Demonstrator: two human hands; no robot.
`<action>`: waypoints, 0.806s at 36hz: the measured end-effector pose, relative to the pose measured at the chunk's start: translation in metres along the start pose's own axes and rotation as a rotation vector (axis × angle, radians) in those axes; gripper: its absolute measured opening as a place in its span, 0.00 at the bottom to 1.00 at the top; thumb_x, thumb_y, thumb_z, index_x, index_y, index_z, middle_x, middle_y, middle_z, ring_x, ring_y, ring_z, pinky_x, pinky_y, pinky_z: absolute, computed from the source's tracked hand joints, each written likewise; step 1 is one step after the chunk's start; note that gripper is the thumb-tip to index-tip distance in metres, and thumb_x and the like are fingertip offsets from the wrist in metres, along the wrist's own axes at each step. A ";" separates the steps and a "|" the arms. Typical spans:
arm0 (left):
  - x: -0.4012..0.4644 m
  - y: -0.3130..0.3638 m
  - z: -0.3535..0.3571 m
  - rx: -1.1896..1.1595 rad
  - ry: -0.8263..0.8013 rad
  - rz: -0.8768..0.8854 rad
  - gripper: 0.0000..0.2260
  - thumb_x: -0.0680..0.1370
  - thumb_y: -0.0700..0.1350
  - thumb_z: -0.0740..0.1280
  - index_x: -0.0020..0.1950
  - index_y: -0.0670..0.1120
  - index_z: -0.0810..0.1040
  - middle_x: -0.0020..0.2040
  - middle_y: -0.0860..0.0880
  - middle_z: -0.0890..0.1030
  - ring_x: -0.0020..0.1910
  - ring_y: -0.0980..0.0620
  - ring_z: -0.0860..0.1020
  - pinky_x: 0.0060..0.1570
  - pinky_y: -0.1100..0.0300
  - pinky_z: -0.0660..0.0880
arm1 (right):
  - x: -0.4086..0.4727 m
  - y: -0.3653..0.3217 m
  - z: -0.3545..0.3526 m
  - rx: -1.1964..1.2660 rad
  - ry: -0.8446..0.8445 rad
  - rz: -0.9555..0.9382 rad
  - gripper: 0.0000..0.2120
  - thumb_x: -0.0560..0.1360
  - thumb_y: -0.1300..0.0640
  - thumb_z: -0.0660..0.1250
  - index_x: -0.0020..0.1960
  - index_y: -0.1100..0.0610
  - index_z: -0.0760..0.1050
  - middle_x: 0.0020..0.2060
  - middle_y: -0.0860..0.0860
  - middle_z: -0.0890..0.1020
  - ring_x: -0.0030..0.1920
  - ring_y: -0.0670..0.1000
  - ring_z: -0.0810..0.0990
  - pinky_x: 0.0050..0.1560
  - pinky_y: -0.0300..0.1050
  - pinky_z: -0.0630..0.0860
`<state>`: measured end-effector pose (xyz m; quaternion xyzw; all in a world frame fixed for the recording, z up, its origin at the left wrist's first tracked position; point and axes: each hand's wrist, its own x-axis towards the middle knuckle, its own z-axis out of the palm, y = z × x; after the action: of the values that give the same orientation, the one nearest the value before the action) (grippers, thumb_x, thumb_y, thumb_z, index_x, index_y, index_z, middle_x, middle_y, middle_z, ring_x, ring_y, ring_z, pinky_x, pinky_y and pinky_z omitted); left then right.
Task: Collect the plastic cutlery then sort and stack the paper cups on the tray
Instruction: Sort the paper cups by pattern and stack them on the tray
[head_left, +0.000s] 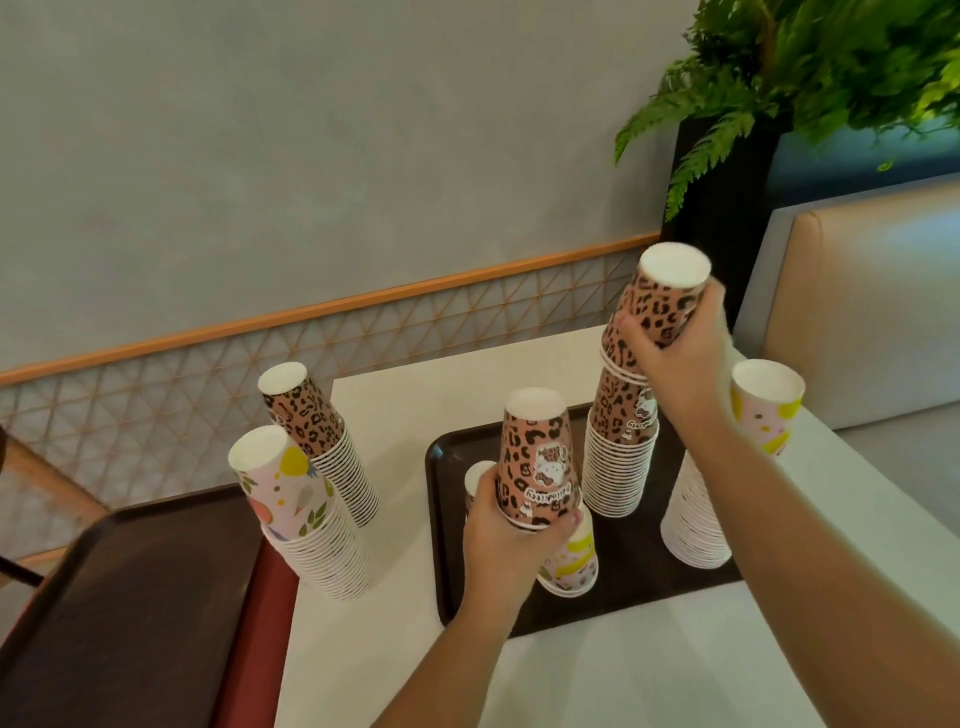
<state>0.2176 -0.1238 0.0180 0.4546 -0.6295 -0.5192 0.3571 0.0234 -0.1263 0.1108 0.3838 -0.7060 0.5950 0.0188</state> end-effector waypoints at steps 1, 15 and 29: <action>0.004 0.007 0.002 -0.006 0.004 0.017 0.32 0.61 0.43 0.80 0.61 0.53 0.71 0.54 0.59 0.79 0.55 0.59 0.77 0.57 0.59 0.76 | -0.002 0.005 0.002 -0.013 -0.028 0.021 0.33 0.69 0.53 0.72 0.68 0.59 0.60 0.63 0.55 0.72 0.64 0.52 0.71 0.59 0.45 0.70; 0.072 0.100 0.049 -0.073 -0.003 0.289 0.28 0.64 0.45 0.79 0.59 0.54 0.71 0.53 0.60 0.78 0.53 0.64 0.77 0.50 0.68 0.75 | -0.014 0.025 0.001 0.157 -0.195 0.204 0.27 0.79 0.45 0.55 0.74 0.55 0.55 0.72 0.53 0.62 0.72 0.51 0.62 0.70 0.48 0.63; 0.110 0.082 0.093 -0.013 -0.141 0.195 0.25 0.67 0.43 0.76 0.59 0.55 0.70 0.49 0.62 0.77 0.50 0.63 0.76 0.48 0.69 0.72 | -0.011 0.033 0.017 0.199 -0.105 0.143 0.30 0.72 0.57 0.69 0.70 0.54 0.60 0.64 0.51 0.71 0.63 0.46 0.72 0.59 0.40 0.74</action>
<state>0.0784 -0.1929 0.0770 0.3513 -0.6910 -0.5166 0.3637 0.0198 -0.1352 0.0738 0.3631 -0.6689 0.6411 -0.0986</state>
